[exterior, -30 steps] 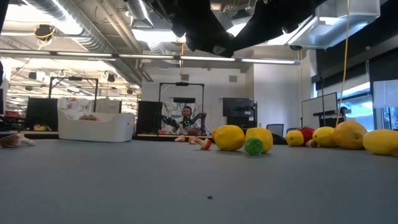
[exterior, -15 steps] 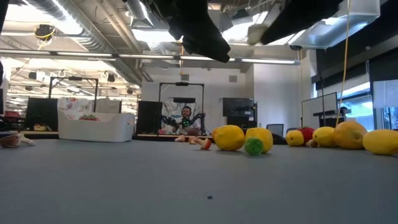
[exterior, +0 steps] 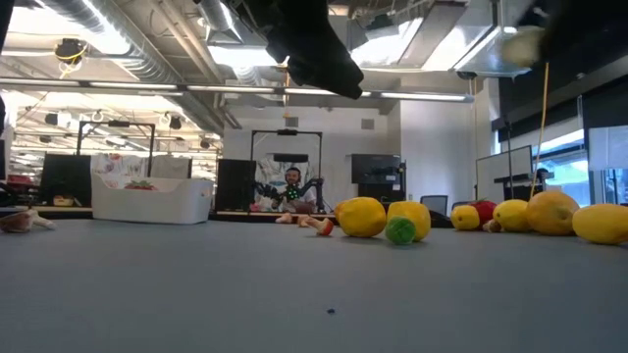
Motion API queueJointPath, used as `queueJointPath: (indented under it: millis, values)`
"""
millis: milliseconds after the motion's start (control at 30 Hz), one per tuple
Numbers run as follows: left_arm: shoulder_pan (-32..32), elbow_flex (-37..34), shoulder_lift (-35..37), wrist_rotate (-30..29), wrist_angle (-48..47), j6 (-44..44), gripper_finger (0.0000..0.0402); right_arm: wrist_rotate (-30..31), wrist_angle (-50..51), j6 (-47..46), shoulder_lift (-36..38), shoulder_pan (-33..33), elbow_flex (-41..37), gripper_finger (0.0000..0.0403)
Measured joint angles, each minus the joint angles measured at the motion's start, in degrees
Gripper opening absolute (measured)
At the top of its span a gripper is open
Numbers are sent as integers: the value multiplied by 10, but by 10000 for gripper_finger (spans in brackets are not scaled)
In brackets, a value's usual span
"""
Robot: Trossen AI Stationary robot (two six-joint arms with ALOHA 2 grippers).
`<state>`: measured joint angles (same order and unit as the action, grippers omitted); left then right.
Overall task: Sort produce into baskets
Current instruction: Put the green mushroom into the yellow bin
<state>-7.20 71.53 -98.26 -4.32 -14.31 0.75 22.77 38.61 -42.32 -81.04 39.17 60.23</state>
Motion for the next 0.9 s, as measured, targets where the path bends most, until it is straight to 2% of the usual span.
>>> queueJointPath:
  millis: [233, 633, 767, 900]
  values:
    - [0, 0, 0, 0, 4, 3, 205, -80, 75, -187, 0, 41, 0, 30]
    - [0, 0, -7, 0, 26, 12, 205, -176, 99, -457, -1, 126, 0, 30]
    - [1, 0, -11, 0, 29, 16, 205, -236, 122, -588, -11, 151, 0, 30]
    - [4, 0, -10, 1, 30, 16, 205, -266, 123, -631, -28, 170, 0, 30]
